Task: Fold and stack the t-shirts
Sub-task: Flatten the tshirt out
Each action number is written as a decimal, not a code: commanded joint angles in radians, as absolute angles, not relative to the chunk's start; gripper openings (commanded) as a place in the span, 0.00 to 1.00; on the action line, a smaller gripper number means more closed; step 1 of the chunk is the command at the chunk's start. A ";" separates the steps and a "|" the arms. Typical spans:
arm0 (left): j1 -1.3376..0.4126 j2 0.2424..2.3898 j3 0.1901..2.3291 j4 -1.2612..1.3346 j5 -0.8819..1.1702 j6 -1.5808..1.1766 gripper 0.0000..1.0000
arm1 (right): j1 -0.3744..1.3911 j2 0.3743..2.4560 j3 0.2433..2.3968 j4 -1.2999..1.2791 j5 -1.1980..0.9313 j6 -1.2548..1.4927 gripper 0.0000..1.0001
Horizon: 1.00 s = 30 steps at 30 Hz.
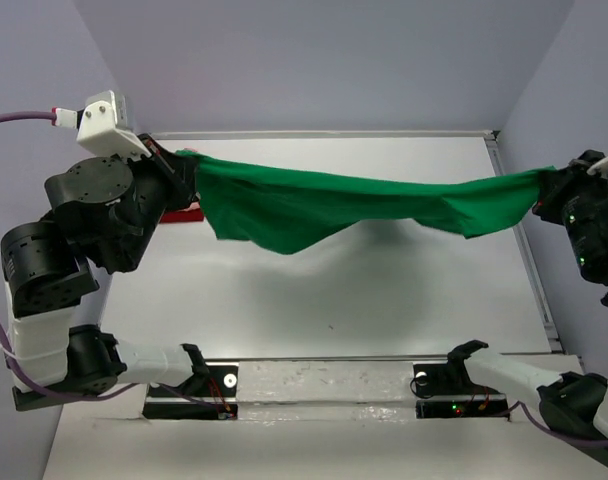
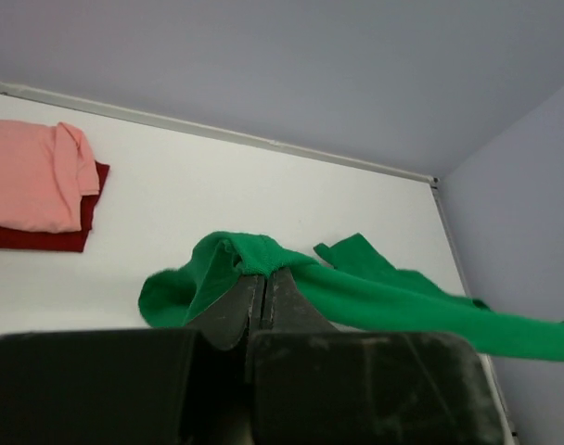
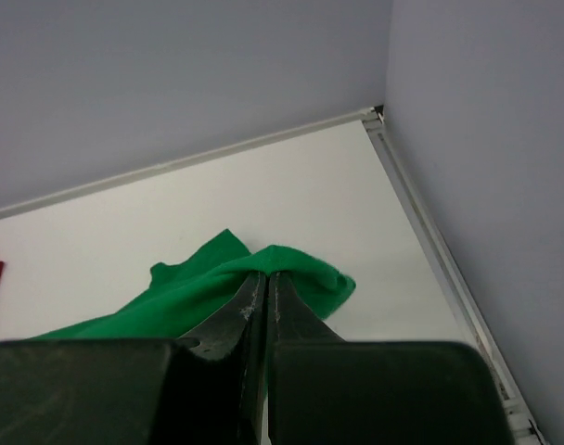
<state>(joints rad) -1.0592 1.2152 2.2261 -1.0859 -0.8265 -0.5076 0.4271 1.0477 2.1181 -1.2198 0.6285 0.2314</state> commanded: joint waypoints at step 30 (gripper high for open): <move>-1.072 1.396 2.387 -1.111 -1.121 -0.344 0.00 | 0.702 1.341 2.376 -1.008 1.008 -0.050 0.00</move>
<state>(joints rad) -1.0679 1.4303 2.4023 -1.0977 -1.0447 -0.3115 0.6468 1.3239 2.3116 -1.1763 0.9035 0.0799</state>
